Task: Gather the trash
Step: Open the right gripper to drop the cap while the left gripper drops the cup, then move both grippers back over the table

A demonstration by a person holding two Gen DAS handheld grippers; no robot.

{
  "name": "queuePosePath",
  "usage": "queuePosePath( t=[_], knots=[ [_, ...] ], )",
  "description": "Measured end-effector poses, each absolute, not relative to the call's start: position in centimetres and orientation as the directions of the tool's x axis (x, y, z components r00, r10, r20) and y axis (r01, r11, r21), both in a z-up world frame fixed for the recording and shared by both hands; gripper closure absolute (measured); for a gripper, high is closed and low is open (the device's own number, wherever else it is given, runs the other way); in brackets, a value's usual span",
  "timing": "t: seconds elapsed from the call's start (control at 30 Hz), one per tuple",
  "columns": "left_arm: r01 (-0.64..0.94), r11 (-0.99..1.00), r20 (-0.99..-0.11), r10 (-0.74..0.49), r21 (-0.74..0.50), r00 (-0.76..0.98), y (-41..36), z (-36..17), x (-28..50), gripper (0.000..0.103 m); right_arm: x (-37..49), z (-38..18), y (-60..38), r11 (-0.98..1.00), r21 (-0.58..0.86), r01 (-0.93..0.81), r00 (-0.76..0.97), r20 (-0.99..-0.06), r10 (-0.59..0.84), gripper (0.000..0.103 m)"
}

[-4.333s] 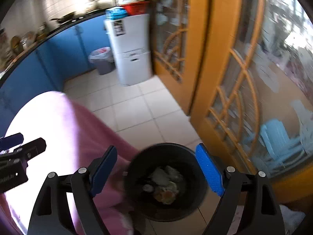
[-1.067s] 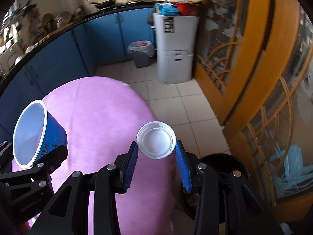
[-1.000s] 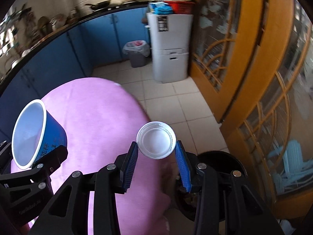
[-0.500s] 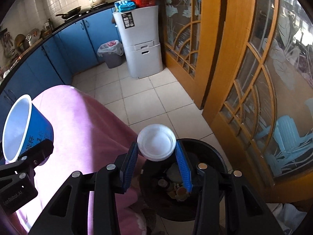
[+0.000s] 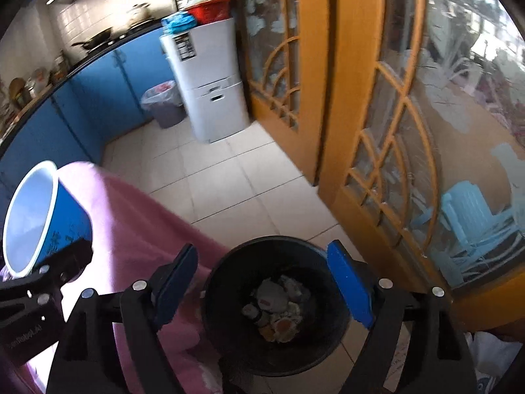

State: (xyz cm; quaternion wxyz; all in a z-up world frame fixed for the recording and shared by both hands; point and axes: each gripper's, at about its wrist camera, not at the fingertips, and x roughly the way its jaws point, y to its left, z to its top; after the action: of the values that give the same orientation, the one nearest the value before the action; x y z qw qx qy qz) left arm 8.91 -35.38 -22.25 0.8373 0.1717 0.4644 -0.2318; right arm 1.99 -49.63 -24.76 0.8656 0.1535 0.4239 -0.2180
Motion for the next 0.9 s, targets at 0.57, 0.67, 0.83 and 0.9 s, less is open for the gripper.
queuePosePath(
  t=[0.57, 0.67, 0.83, 0.9],
  knots=[
    [0.61, 0.79, -0.855, -0.277, 0.057, 0.439, -39.6, -22.0, 7.1, 0.015, -0.8, -24.2, -53.5, 0.767, -0.001, 0.642, 0.482, -0.777, -0.405, 0.024],
    [0.593, 0.804, -0.858, -0.268, 0.053, 0.439, -38.7, -22.0, 7.6, 0.015, -0.4, -24.0, -52.8, 0.777, 0.0, 0.629, 0.49, -0.776, -0.397, 0.024],
    [0.551, 0.834, -0.86, -0.256, 0.035, 0.442, -36.3, -21.8, 8.6, 0.015, 0.6, -23.6, -51.1, 0.799, -0.007, 0.601, 0.507, -0.77, -0.388, 0.024],
    [0.53, 0.847, -0.855, -0.248, 0.036, 0.455, -35.0, -21.6, 9.0, 0.015, 0.9, -23.2, -50.4, 0.806, -0.01, 0.591, 0.516, -0.764, -0.387, 0.024]
  ],
)
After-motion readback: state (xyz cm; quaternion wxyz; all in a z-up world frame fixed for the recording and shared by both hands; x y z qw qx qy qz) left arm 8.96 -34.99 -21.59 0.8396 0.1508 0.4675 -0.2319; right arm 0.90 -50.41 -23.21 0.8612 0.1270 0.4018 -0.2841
